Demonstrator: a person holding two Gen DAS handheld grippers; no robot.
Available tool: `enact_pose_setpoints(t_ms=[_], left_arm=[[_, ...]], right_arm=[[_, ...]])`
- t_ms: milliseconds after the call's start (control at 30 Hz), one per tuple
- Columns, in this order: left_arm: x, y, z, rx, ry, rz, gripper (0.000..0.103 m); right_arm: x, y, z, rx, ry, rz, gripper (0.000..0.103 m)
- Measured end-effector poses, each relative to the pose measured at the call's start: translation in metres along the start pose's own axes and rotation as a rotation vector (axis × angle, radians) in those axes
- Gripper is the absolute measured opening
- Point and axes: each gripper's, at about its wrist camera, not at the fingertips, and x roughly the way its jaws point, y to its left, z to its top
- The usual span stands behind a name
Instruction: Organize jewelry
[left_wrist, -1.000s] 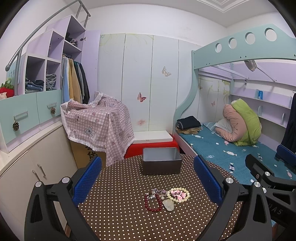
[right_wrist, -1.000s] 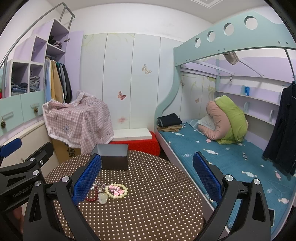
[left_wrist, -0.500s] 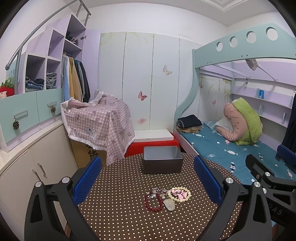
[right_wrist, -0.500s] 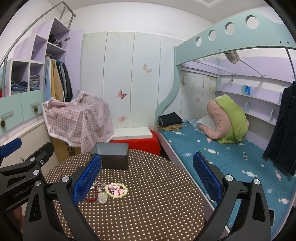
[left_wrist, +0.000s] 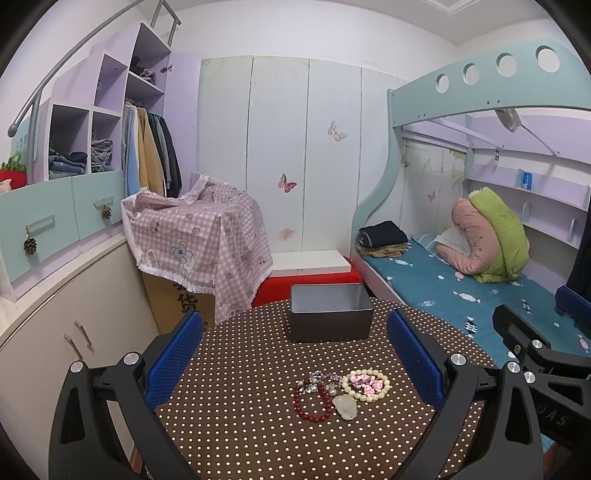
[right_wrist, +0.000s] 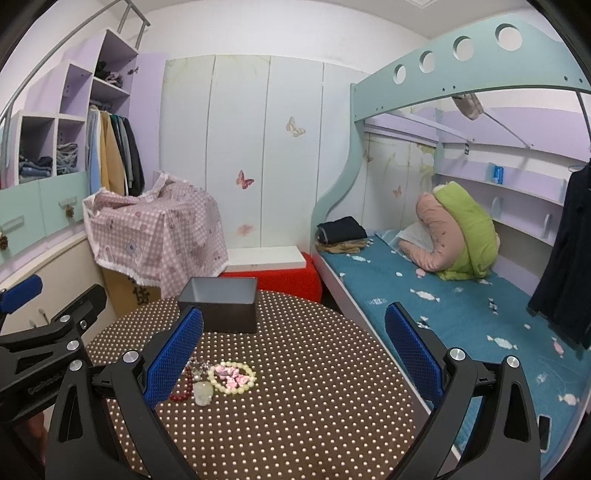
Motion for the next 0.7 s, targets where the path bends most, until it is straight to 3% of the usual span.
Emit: enact_pose_setpoints(t_ms=[333, 533, 700], left_arm=[[0.032, 0.018, -0.005, -0.011, 0.039, 0.086, 0.096], [0.077, 0.032, -0.031, -0.011, 0.209, 0.102, 0.096], [0.115, 0.028, -0.062, 0.014, 0.362, 0.056, 0.096]], right_arm=[[0.035, -0.003, -0.008, 0.006, 0.044, -0.001, 0.096], [0.072, -0.004, -0.025, 0.003, 0.133, -0.001, 0.096], [0.111, -0.002, -0.046, 0.000, 0.247, 0.019, 0.096]])
